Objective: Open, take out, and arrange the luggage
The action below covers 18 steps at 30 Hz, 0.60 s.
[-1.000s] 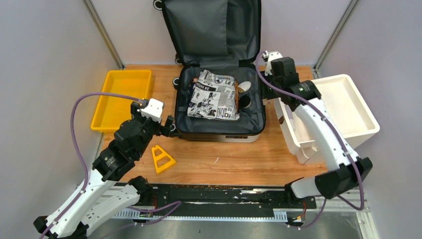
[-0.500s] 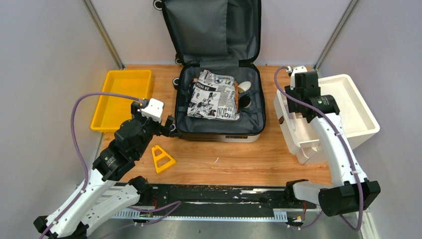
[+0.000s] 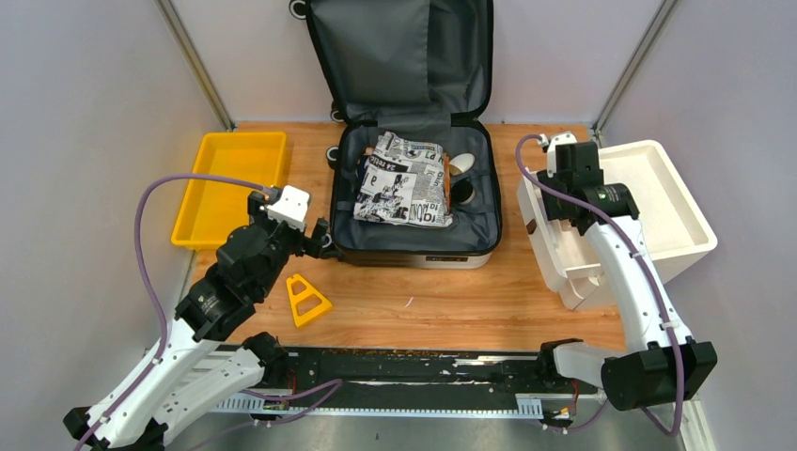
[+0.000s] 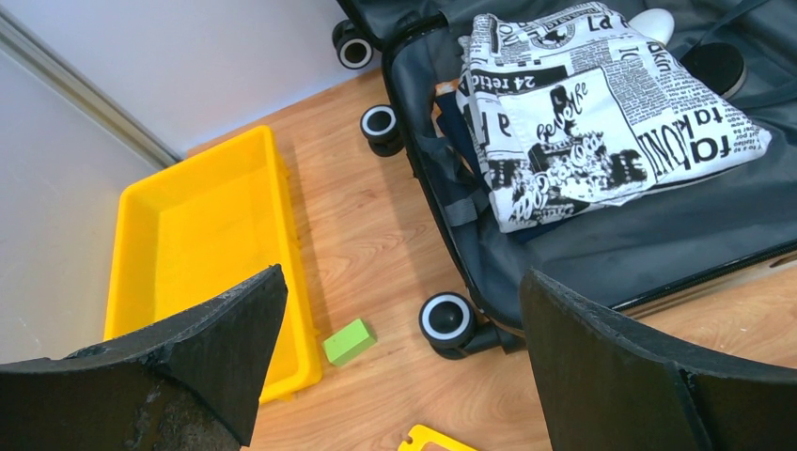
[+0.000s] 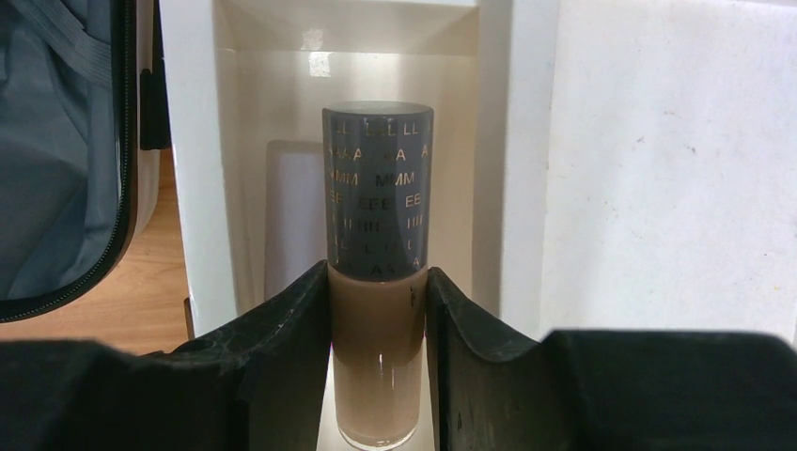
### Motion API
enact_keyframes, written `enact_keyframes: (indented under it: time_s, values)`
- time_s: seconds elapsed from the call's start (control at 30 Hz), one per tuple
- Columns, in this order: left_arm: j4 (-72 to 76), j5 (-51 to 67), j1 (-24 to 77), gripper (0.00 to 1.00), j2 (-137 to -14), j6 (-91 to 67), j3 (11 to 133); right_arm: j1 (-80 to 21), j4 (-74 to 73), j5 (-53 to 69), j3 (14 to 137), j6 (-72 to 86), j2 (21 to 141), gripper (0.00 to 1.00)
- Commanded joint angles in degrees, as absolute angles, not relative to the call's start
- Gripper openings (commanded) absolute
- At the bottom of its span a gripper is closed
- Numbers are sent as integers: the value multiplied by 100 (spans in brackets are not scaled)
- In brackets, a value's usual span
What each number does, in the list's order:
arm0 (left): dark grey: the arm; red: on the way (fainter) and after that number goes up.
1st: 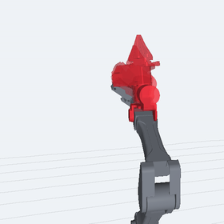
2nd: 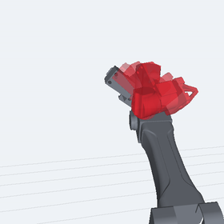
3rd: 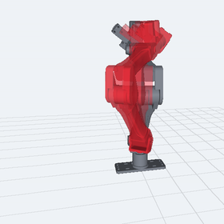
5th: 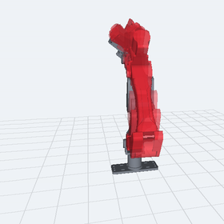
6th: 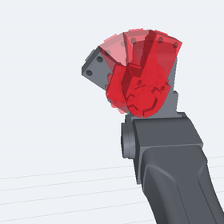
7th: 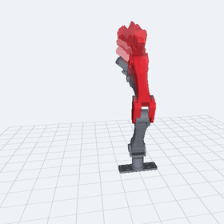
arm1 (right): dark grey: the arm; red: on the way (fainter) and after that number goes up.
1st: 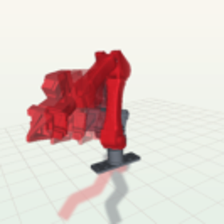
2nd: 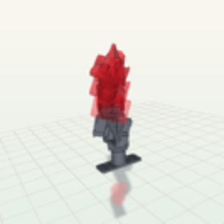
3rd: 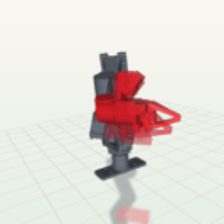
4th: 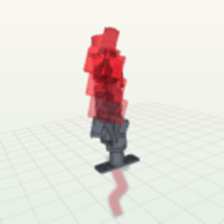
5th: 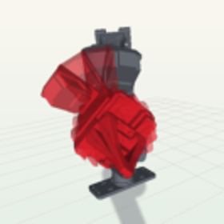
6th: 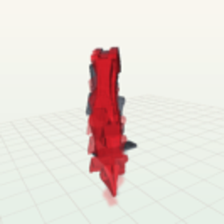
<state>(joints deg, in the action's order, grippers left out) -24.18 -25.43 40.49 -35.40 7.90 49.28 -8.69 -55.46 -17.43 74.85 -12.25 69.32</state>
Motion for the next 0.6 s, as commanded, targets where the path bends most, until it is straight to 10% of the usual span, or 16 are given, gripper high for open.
enact_keyframes:
  time_s: [0.0, 0.57]
  values:
    - [-2214, -2581, 4061, 100, -3559, 880, 4914, -838, -5304, -1640, 7470, -1293, 6688, 38]
    - [-2210, -2586, 4064, 100, -3542, 887, 4926, -850, -5480, -778, 8074, -868, 6529, 43]
